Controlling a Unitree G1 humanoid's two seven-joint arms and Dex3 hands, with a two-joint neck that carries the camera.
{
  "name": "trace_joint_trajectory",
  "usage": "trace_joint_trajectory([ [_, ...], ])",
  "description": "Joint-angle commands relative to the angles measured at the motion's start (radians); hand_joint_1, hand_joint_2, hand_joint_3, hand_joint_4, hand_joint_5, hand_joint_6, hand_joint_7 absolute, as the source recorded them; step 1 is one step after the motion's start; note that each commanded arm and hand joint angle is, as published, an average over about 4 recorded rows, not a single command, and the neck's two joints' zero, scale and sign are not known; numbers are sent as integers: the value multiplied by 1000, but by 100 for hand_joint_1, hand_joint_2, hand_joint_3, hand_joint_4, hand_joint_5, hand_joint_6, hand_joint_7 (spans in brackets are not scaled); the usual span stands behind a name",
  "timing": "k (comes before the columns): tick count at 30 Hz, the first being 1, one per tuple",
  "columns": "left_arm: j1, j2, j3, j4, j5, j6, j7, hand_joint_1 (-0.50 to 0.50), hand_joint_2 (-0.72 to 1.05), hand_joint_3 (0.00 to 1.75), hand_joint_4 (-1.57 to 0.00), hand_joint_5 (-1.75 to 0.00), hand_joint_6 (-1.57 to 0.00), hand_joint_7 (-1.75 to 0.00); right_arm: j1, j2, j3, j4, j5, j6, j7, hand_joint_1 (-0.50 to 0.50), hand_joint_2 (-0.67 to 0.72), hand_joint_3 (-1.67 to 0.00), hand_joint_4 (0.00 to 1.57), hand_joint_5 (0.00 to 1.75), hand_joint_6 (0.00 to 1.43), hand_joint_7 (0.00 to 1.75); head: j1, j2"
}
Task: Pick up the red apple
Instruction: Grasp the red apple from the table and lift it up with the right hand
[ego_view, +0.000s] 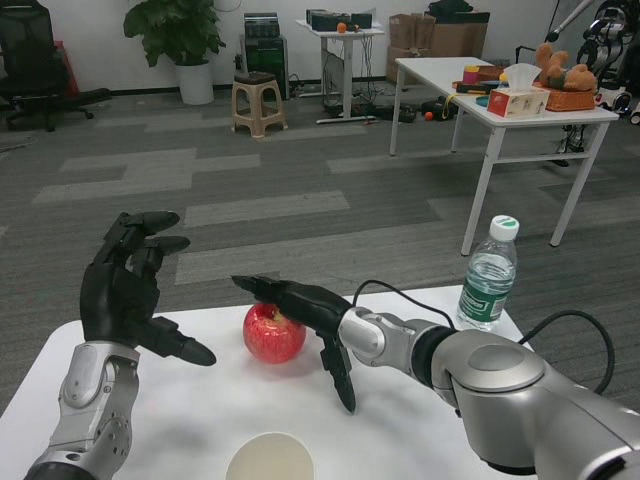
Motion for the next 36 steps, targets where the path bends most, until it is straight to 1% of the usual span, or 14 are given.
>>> trace_joint_trajectory([
  [1,4,-2,2,5,-4,2,-4,-49,-37,9,0,-154,-42,-108,22,2,35,33,-13,13,38,-42,50,0,0,0,0,0,5,-3],
  [2,5,-2,2,5,-4,2,-4,-48,-37,9,0,-154,-42,-108,25,1,36,37,-13,13,43,-42,44,0,0,0,0,2,6,-4],
  [4,7,-2,3,5,-4,2,-4,-48,-37,9,0,-154,-42,-110,34,-2,37,44,-12,12,53,-42,23,0,0,10,0,16,7,-4],
  [5,8,-2,3,5,-4,2,-4,-48,-37,9,0,-154,-42,-108,38,-4,36,47,-11,12,57,-42,12,0,0,19,0,24,8,-5],
  [6,9,-2,3,5,-4,2,-4,-48,-37,7,0,-154,-42,-110,41,-5,33,49,-11,11,58,-42,4,0,0,39,0,38,9,-7],
  [9,10,-3,3,5,-4,2,-4,-48,-37,0,0,-154,-42,-106,50,-10,26,59,-11,9,61,-42,-3,0,0,87,0,73,9,-9],
  [13,14,-4,3,5,-4,1,-4,-48,-37,7,0,-154,-42,-106,59,-15,17,72,-11,7,68,-42,-3,-2,0,104,0,106,14,-10],
  [15,17,-5,3,5,-5,0,-4,-48,-37,9,0,-154,-42,-106,71,-22,7,75,-11,5,76,-42,-7,-4,0,107,0,127,16,-10],
  [19,21,-7,4,4,-6,-2,-4,-48,-37,9,0,-154,-42,-106,97,-32,-21,74,-11,1,88,-42,-16,-8,0,121,1,155,22,-9],
  [22,22,-7,5,4,-6,-3,-4,-48,-37,2,0,-154,-42,-105,111,-38,-42,74,-10,0,94,-42,-18,-8,0,126,4,162,24,-8],
  [25,24,-7,6,3,-6,-4,-4,-48,-37,4,0,-154,-42,-106,127,-48,-69,74,-10,-4,101,-43,-22,-8,0,131,8,168,30,-9],
  [28,29,-7,9,2,-6,-5,-4,-48,-37,2,0,-154,-42,-110,150,-59,-100,72,-11,-9,112,-46,-26,-8,0,136,13,168,35,-10],
  [32,36,-7,11,2,-6,-7,-4,-48,-37,9,0,-154,-42,-105,181,-73,-146,70,-14,-14,125,-46,-29,-14,0,138,18,168,40,-10],
  [36,39,-8,13,1,-6,-8,-4,-48,-37,4,0,-154,-42,-105,203,-81,-176,71,-17,-16,132,-46,-29,-16,0,145,16,168,40,-9],
])
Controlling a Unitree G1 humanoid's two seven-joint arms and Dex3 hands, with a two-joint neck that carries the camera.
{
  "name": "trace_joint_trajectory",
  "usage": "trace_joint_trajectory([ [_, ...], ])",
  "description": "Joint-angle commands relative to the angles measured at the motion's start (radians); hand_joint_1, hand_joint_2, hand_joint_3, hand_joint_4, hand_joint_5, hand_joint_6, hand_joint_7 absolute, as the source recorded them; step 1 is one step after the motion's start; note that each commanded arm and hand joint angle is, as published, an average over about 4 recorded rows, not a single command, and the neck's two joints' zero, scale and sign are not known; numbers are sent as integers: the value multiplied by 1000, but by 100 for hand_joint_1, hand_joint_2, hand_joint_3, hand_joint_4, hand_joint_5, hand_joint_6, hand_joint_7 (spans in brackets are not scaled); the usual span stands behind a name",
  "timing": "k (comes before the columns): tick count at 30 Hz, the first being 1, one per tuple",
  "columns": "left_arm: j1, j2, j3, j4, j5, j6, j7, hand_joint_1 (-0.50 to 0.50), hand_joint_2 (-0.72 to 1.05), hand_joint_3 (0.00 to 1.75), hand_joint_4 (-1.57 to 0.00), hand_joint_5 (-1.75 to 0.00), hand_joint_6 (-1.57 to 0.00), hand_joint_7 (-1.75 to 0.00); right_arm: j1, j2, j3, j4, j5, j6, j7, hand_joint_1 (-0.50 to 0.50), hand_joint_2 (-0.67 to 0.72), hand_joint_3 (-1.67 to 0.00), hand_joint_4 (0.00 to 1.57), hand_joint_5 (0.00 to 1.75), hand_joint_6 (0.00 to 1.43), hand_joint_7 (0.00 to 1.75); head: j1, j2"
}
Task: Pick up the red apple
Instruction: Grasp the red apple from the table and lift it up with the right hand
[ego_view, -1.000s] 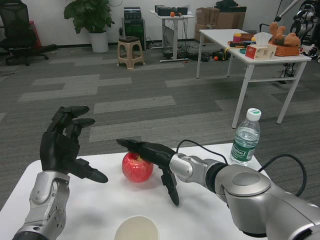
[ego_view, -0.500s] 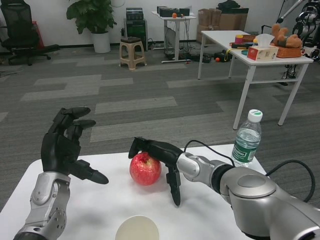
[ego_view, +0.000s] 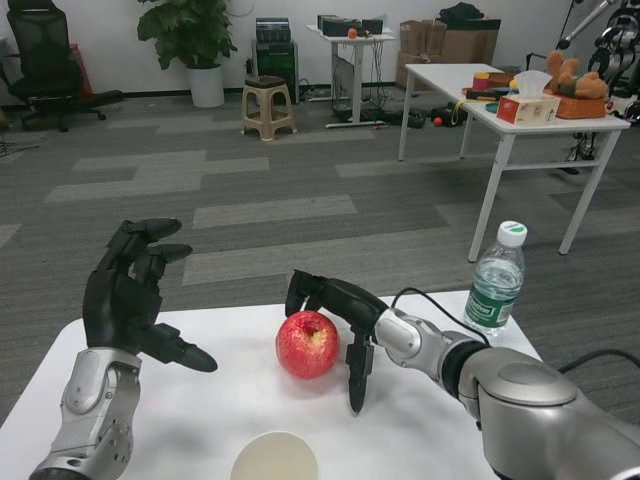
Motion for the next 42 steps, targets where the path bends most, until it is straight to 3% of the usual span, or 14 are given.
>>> trace_joint_trajectory([
  [1,11,-5,6,1,0,-8,-3,-48,-37,7,0,-154,-42,-105,110,-17,10,15,-46,29,30,-46,-29,-16,0,145,13,168,-1,1],
  [7,11,-6,5,1,0,-8,-5,-48,-37,2,0,-154,-42,-105,117,-14,2,17,-47,31,30,-46,-29,-16,0,141,1,175,-4,1],
  [13,10,-8,1,4,0,-8,-5,-48,-37,9,0,-154,-42,-105,115,-6,12,17,-50,37,29,-46,-29,-16,0,124,0,127,-4,0],
  [18,10,-8,1,4,0,-8,-6,-48,-37,2,0,-154,-42,-105,114,-3,18,18,-51,41,28,-46,-29,-16,0,107,0,84,-4,-1],
  [23,10,-8,0,5,-2,-8,-6,-48,-37,2,0,-154,-42,-105,114,-3,17,19,-50,42,27,-46,-22,-16,0,87,0,70,-7,-4],
  [27,9,-9,-2,6,-2,-8,-6,-48,-37,9,0,-154,-42,-105,113,-1,12,19,-49,44,26,-46,-22,-16,0,63,0,45,-9,-1],
  [37,2,-9,-2,7,-2,-8,-14,-48,-37,9,0,-154,-42,-105,102,17,1,30,-49,51,7,-46,-16,-16,0,22,0,21,-24,3],
  [42,1,-10,-2,7,-2,-8,-14,-48,-37,4,0,-154,-42,-105,93,30,0,36,-49,55,-6,-46,-7,-16,0,10,0,21,-23,4],
])
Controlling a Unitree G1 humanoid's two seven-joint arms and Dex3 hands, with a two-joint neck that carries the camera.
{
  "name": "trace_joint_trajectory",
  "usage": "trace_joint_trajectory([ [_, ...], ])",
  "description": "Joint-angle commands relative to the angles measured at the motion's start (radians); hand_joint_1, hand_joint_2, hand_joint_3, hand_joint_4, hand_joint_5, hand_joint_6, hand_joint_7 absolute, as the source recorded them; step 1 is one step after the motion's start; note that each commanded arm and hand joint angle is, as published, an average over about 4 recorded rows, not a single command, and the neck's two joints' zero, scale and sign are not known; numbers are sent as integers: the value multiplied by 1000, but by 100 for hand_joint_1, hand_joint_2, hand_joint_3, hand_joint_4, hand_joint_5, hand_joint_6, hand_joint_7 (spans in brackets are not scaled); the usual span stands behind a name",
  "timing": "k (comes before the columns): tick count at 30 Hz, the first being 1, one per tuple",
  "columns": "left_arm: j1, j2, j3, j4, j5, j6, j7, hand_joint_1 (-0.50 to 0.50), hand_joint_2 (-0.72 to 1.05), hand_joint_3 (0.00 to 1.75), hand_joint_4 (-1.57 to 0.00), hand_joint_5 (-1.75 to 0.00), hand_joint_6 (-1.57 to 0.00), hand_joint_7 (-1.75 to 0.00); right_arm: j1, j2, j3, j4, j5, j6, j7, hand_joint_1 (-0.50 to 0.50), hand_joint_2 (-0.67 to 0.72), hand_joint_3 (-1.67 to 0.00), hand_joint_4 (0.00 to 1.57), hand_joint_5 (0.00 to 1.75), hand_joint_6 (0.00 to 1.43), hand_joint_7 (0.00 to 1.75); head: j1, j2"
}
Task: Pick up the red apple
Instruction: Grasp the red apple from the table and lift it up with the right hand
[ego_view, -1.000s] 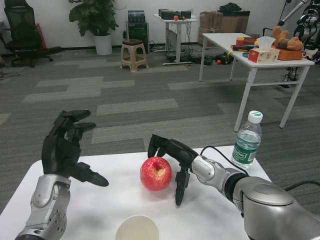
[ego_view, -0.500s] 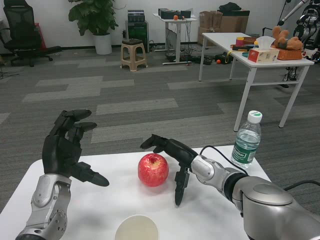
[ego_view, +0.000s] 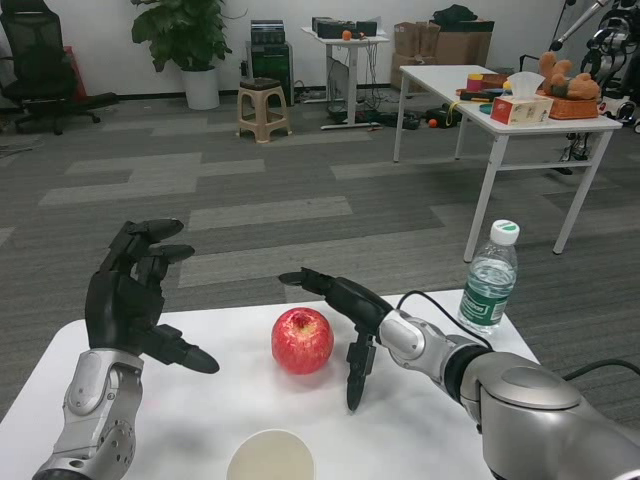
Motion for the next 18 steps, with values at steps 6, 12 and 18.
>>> trace_joint_trajectory([
  [6,-4,1,-8,9,-17,-7,-13,-48,-37,9,0,-154,-42,-105,65,39,37,20,-50,59,-8,-46,12,-16,0,10,0,21,11,4],
  [12,-4,1,-10,6,-27,-7,-16,-48,-37,9,0,-154,-42,-105,65,46,36,25,-49,63,-8,-46,15,-16,0,10,0,21,11,8],
  [18,-4,2,-9,4,-27,-7,-16,-48,-37,4,0,-154,-42,-105,65,50,68,26,-49,68,-7,-46,0,-16,0,10,0,21,10,7],
])
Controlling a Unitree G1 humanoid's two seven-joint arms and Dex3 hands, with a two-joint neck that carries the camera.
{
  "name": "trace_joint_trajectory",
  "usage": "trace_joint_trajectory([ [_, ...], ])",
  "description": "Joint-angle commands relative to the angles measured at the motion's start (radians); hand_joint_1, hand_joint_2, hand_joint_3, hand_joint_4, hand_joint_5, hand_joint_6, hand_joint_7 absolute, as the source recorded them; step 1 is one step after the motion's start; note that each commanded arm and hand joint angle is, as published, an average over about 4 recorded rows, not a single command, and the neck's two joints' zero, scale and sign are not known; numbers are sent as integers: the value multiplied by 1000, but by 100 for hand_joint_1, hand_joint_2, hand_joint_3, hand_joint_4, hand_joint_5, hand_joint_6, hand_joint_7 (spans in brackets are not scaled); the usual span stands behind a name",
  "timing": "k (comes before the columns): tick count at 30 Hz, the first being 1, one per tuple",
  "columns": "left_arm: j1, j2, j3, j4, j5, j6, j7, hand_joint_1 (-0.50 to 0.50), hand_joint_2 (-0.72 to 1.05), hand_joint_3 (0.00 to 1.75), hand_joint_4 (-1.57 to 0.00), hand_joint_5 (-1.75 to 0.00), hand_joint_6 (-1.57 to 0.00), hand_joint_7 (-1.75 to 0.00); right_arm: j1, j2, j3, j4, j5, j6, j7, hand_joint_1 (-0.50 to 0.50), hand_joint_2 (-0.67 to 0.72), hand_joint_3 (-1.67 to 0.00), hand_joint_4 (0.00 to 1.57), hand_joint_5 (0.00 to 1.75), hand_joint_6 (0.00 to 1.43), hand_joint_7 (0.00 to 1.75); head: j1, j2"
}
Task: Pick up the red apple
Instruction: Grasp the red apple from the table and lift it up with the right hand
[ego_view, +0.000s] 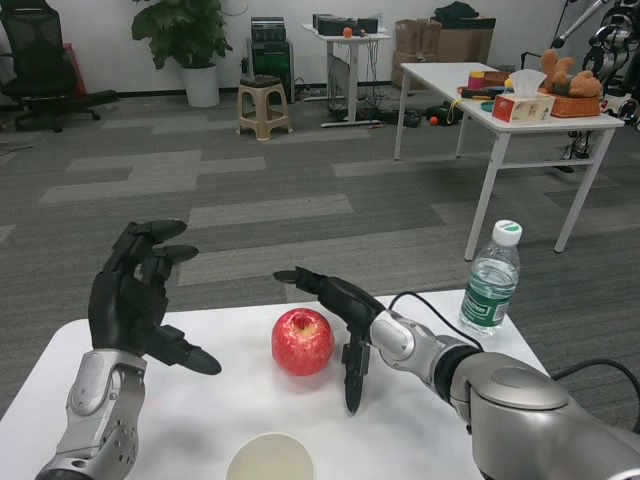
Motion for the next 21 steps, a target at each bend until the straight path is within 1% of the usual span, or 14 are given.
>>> trace_joint_trajectory([
  [1,-3,3,3,4,-1,-7,0,-48,-37,4,0,-154,-42,-105,81,13,57,15,-47,35,14,-46,-3,-16,0,12,0,24,3,-1],
  [3,-2,3,2,4,-1,-7,0,-48,-37,7,0,-154,-42,-105,82,13,69,18,-48,36,14,-46,-11,-16,1,32,4,38,5,-3],
  [4,-2,3,2,4,-1,-7,0,-48,-37,7,0,-154,-42,-105,82,14,75,20,-48,37,14,-46,-16,-16,2,44,8,49,4,-3],
  [5,-2,3,2,4,-1,-7,0,-48,-37,7,0,-154,-42,-105,82,14,81,21,-49,39,14,-45,-21,-20,5,61,16,61,5,-4],
  [6,-1,3,2,4,-1,-7,0,-48,-37,7,0,-154,-42,-105,82,14,85,23,-49,40,14,-44,-24,-24,7,70,21,70,4,-7],
  [8,1,2,2,4,-1,-7,0,-48,-37,9,0,-154,-42,-105,82,13,92,24,-49,42,15,-42,-29,-36,13,92,37,91,2,-6],
  [11,3,2,5,4,-1,-7,0,-48,-37,9,0,-154,-42,-105,81,13,107,25,-48,43,18,-43,-35,-48,17,114,55,110,6,-5],
  [12,3,2,6,4,-1,-8,0,-48,-37,9,0,-154,-42,-105,80,13,110,25,-48,44,20,-43,-38,-56,20,126,62,119,7,-5],
  [14,5,2,7,4,-1,-8,0,-48,-37,9,0,-154,-42,-105,80,13,112,28,-48,44,22,-43,-43,-69,27,143,72,133,6,-5],
  [15,5,2,7,4,-1,-9,0,-48,-37,7,0,-154,-42,-105,80,13,111,30,-48,45,23,-42,-45,-77,32,150,78,140,6,-6],
  [16,7,2,7,4,-1,-9,0,-48,-37,4,0,-154,-42,-105,80,14,110,32,-48,45,23,-42,-46,-81,36,153,81,143,6,-6],
  [17,8,2,8,3,-1,-10,0,-48,-37,4,0,-154,-42,-105,80,14,109,36,-49,46,24,-42,-49,-89,40,158,86,150,9,-6],
  [20,12,2,10,2,-1,-10,0,-48,-37,4,0,-154,-42,-105,80,15,109,45,-49,46,25,-42,-54,-113,46,165,94,162,12,-7],
  [21,13,2,10,2,-2,-11,0,-48,-37,2,0,-154,-42,-105,80,15,107,47,-48,45,25,-42,-54,-119,48,165,97,164,12,-6],
])
